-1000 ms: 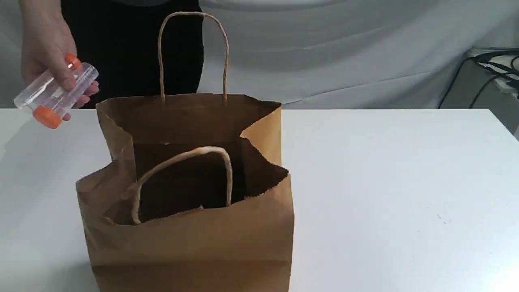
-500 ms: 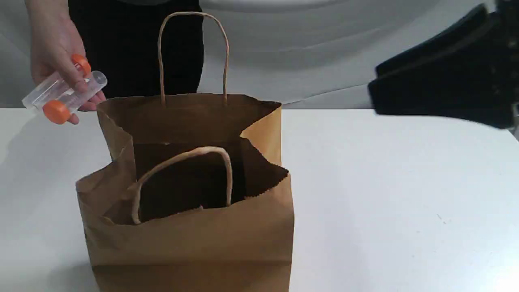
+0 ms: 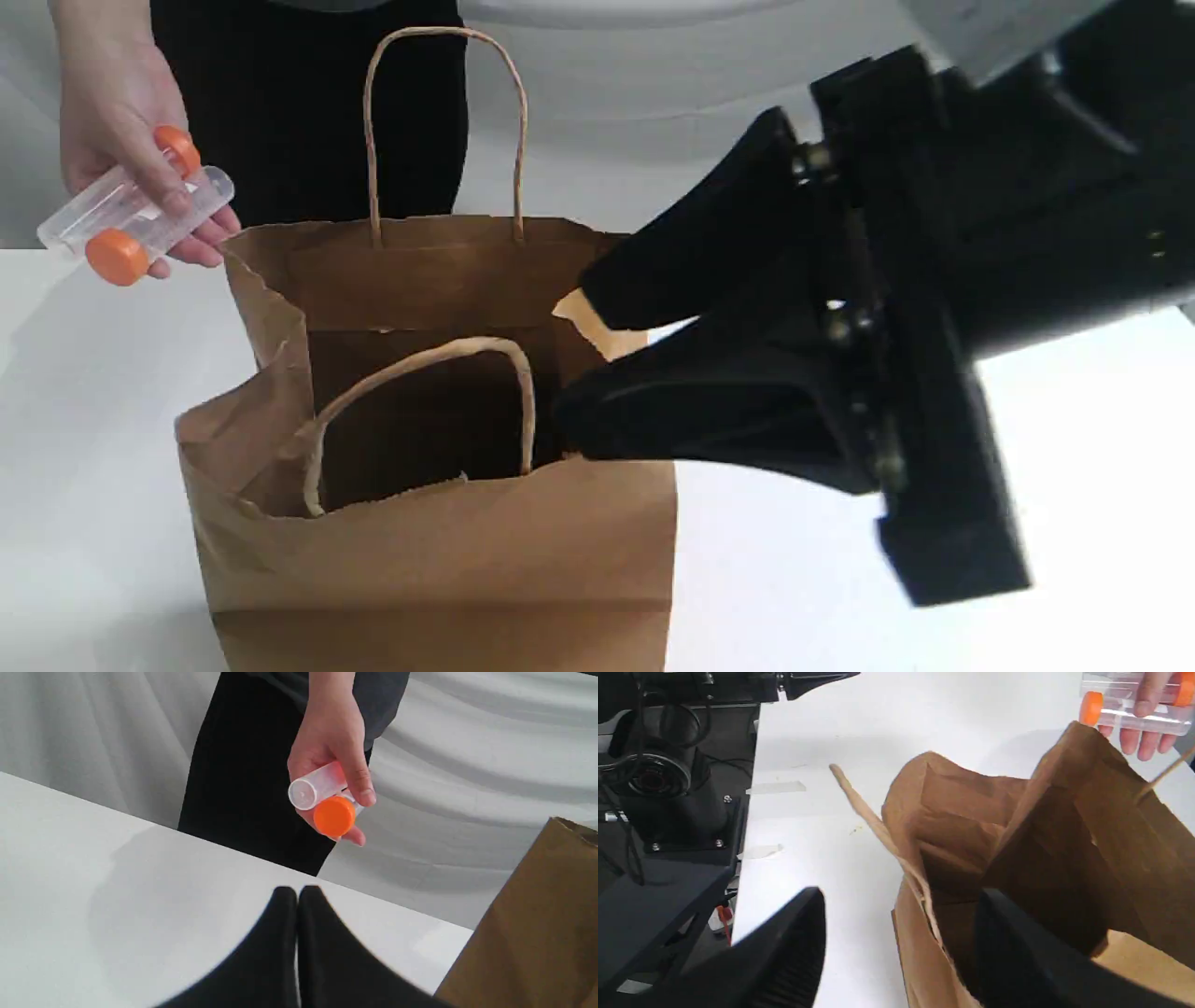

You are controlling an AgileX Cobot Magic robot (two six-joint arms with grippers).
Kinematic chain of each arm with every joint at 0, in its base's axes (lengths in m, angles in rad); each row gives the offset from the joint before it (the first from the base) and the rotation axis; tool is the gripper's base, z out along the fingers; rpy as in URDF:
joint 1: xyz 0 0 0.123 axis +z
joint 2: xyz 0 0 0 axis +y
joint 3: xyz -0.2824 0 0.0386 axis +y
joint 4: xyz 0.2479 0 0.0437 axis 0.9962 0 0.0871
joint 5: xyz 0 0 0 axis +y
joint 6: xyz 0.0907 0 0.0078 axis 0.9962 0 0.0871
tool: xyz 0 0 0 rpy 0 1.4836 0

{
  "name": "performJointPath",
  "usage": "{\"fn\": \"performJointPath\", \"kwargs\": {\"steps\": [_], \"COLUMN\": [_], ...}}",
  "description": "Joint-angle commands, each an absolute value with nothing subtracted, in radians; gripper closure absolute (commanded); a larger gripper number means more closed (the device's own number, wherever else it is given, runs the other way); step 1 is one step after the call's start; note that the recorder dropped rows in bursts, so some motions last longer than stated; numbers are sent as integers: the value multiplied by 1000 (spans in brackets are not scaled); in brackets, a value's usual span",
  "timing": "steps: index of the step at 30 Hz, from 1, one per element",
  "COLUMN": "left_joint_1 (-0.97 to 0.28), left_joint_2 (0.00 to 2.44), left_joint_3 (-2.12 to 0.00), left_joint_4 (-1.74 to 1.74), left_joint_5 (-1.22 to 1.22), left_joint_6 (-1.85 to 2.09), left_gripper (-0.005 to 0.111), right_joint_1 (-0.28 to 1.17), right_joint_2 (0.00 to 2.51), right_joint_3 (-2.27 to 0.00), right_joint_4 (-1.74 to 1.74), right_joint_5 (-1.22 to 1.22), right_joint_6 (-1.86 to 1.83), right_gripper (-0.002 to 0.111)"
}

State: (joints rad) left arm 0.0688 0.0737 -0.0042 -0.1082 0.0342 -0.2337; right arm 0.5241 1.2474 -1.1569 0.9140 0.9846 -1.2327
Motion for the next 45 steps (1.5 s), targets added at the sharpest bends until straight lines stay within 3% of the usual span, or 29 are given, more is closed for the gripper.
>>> {"fn": "performJointPath", "kwargs": {"steps": [1,12,15,18,26,36,45], "left_joint_1": [72,72,72,72,70,70,70], "left_joint_2": [70,70,70,70,70,239,662], "left_joint_3": [0,0,0,0,-48,-474,-829], "left_joint_4": [-119,-119,-119,-119,-119,-123,-639], "left_joint_5": [23,23,23,23,92,328,673], "left_joint_6": [-237,-240,-240,-242,-320,-250,476], "left_gripper": [107,107,107,107,107,107,107], "right_joint_1": [549,549,549,549,549,549,549], "right_joint_2": [1288,1369,1369,1369,1369,1369,1369], "right_joint_3": [-1163,-1163,-1163,-1163,-1163,-1163,-1163], "right_joint_4": [912,1024,1042,1042,1040,1038,1027], "right_joint_5": [904,908,912,916,920,929,931], "right_joint_6": [-1234,-1234,-1234,-1234,-1229,-1227,-1223], "right_gripper": [59,62,80,108,108,108,108]}}
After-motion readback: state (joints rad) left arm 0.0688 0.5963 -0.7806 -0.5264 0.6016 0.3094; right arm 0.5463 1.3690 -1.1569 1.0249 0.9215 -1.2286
